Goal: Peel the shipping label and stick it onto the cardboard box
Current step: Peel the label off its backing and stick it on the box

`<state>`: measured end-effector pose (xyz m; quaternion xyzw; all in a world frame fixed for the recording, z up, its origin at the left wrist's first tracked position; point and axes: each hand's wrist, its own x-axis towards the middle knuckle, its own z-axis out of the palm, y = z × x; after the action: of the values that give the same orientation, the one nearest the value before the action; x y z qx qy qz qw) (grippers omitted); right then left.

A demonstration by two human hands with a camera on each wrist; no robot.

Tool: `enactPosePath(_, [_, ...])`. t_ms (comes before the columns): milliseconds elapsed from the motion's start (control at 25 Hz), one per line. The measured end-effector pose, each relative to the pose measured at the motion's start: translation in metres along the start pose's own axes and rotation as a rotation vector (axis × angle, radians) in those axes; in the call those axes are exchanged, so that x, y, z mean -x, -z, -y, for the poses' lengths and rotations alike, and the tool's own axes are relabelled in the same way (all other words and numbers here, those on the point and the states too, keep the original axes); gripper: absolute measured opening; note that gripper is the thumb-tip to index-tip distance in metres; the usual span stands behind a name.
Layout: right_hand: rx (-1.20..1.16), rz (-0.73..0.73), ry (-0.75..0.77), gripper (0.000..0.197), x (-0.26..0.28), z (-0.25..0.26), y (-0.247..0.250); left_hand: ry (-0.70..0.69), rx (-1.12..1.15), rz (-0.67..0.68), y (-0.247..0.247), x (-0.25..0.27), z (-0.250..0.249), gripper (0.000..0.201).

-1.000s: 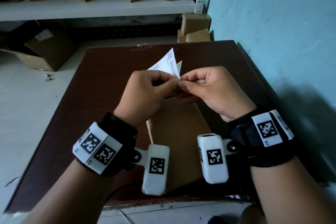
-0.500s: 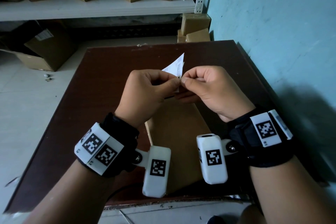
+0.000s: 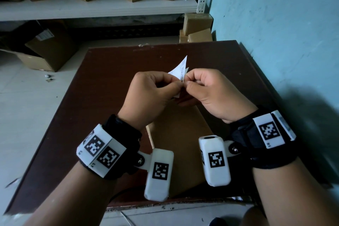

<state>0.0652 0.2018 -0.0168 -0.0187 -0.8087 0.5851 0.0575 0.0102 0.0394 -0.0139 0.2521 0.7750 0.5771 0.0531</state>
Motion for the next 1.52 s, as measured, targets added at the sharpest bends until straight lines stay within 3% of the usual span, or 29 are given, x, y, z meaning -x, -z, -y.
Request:
enactPosePath(320, [-0.038, -0.050, -0.010, 0.016, 0.001, 0.003, -0.001, 0.057, 0.065, -0.002, -0.003, -0.002, -0.001, 0.016])
enactPosePath(440, [-0.198, -0.063, -0.102, 0.014, 0.002, 0.006, -0.002, 0.046, 0.076, -0.008, -0.003, -0.003, 0.001, 0.017])
enactPosePath(600, [-0.227, -0.071, -0.142, 0.034, 0.002, 0.005, -0.001, 0.061, 0.097, 0.001, -0.004, -0.002, 0.001, 0.016])
enactPosePath(920, [-0.208, -0.116, -0.093, 0.015, 0.003, 0.004, -0.002, 0.047, 0.131, -0.014, -0.006, -0.002, 0.001, 0.015])
enactPosePath(1200, [-0.040, -0.178, -0.053, 0.011, 0.001, 0.002, 0.000, 0.062, 0.125, 0.036, -0.003, -0.002, -0.003, 0.017])
enactPosePath(1520, [-0.105, -0.293, -0.043, 0.012, 0.002, 0.008, 0.007, -0.002, 0.053, 0.083, 0.033, -0.010, -0.005, 0.008])
